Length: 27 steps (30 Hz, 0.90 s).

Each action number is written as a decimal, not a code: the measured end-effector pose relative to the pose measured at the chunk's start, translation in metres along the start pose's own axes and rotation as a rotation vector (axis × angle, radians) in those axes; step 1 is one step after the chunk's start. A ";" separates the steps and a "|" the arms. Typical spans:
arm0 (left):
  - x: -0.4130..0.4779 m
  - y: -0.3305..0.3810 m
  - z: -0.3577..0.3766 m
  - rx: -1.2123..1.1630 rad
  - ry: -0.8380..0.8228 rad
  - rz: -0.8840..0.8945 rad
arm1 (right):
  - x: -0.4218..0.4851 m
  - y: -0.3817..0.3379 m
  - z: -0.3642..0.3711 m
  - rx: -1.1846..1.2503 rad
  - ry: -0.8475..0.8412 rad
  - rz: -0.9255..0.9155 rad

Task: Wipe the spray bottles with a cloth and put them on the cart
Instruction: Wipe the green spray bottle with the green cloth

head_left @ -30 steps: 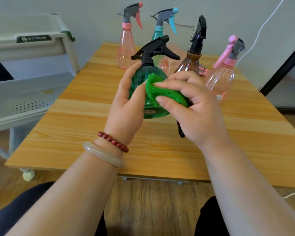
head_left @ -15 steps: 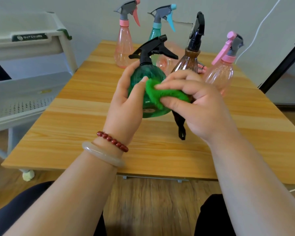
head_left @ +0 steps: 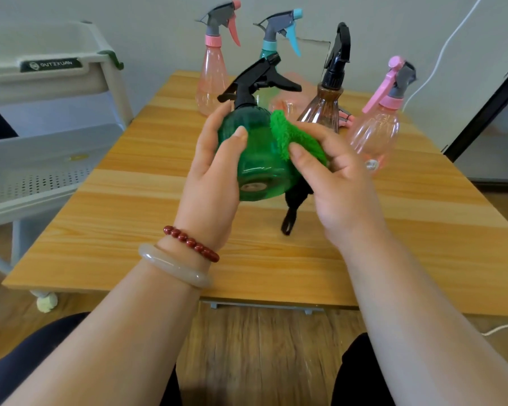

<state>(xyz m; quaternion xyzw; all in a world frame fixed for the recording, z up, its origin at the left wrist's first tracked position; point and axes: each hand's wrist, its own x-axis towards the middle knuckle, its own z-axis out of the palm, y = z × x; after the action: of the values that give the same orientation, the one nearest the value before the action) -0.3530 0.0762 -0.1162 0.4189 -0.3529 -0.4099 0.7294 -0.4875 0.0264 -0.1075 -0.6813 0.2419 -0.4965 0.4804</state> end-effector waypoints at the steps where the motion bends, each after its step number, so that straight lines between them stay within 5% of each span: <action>1: 0.000 0.000 0.001 -0.008 -0.020 -0.016 | 0.000 0.000 0.002 0.093 0.022 0.038; 7: 0.004 -0.003 0.000 0.331 -0.073 0.005 | 0.000 -0.002 -0.004 -0.008 0.074 -0.021; 12: 0.003 -0.004 0.000 0.133 -0.089 -0.100 | -0.002 -0.002 -0.003 -0.262 0.093 -0.046; 20: 0.004 0.000 -0.007 0.085 0.015 0.044 | -0.003 -0.008 -0.010 -0.193 -0.274 -0.097; 25: -0.004 -0.005 0.001 0.119 -0.049 0.048 | 0.004 -0.002 -0.009 -0.427 0.193 -0.196; 27: -0.006 -0.007 0.004 0.090 -0.048 0.040 | 0.007 -0.002 -0.014 -0.426 0.179 -0.195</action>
<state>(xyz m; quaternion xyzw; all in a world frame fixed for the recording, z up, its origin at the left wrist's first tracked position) -0.3615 0.0779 -0.1220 0.4344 -0.3967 -0.3888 0.7091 -0.4976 0.0164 -0.1021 -0.7406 0.3158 -0.5368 0.2522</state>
